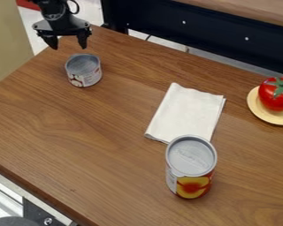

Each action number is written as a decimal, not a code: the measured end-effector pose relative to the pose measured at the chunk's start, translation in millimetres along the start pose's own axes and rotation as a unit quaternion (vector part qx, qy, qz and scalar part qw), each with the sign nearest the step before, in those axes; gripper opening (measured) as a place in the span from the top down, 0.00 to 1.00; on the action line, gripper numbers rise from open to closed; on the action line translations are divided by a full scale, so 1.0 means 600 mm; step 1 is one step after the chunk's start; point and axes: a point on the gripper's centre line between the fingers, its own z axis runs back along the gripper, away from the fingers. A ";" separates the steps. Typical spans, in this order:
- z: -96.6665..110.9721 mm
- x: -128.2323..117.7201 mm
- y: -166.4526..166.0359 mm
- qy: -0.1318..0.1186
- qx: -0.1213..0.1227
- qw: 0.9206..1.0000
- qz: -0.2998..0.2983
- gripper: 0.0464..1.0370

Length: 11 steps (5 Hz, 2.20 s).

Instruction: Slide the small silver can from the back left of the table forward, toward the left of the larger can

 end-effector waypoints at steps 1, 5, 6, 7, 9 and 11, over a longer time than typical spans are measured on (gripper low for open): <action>-0.007 -0.009 -0.005 0.033 0.007 0.999 0.018 0.04; -0.002 -0.108 -0.022 0.133 0.085 0.978 0.138 0.04; 0.009 -0.140 -0.026 0.145 0.091 0.975 0.140 0.04; 0.032 -0.176 -0.029 0.158 0.080 0.976 0.126 0.04; 0.065 -0.236 -0.040 0.166 0.065 0.981 0.081 0.04; 0.084 -0.278 -0.041 0.161 0.059 0.984 0.042 0.04</action>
